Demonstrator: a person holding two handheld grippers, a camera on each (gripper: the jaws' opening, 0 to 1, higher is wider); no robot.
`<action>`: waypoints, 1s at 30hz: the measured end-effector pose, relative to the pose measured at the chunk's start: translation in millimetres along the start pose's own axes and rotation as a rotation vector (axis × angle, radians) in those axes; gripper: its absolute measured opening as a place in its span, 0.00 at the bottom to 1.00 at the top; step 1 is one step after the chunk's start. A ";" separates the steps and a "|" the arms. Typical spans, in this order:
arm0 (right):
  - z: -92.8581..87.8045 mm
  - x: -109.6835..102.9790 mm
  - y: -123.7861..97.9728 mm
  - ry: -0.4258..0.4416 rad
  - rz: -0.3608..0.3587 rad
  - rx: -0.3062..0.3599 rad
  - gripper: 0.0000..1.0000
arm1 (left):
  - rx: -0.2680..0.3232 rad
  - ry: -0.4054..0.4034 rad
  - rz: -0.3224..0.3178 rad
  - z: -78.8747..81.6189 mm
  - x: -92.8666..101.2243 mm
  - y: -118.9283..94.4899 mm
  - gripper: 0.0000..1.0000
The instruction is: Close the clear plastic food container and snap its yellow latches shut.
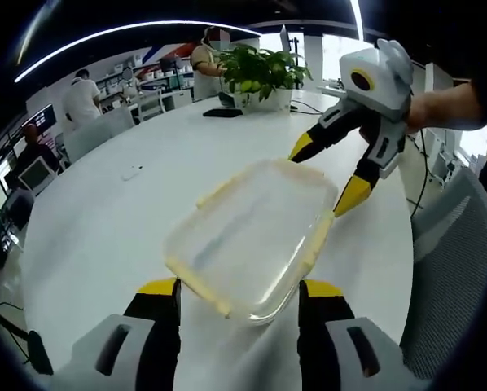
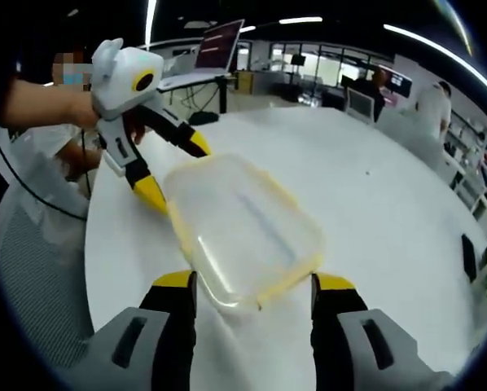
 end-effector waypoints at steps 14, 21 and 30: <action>5.3 11.9 11.0 -0.008 0.007 -0.019 0.54 | -0.013 0.007 -0.001 4.3 -12.1 4.6 0.52; 5.4 7.7 6.2 0.041 0.009 -0.007 0.58 | -0.010 -0.029 -0.002 2.4 -12.9 -0.4 0.54; 0.8 -3.8 -11.0 0.053 -0.016 0.015 0.60 | 0.020 -0.068 0.004 -3.1 -2.8 -18.4 0.59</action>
Point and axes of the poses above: the point that each gripper's makers call its tool centre point, and the gripper's own axes: y roughly forward along the fingers, x roughly to its right, z roughly out of its top, the point moved 9 cm from there along -y, roughly backward along the fingers, and after that the axes turned 9 degrees about -y, right-handed, at the moved point
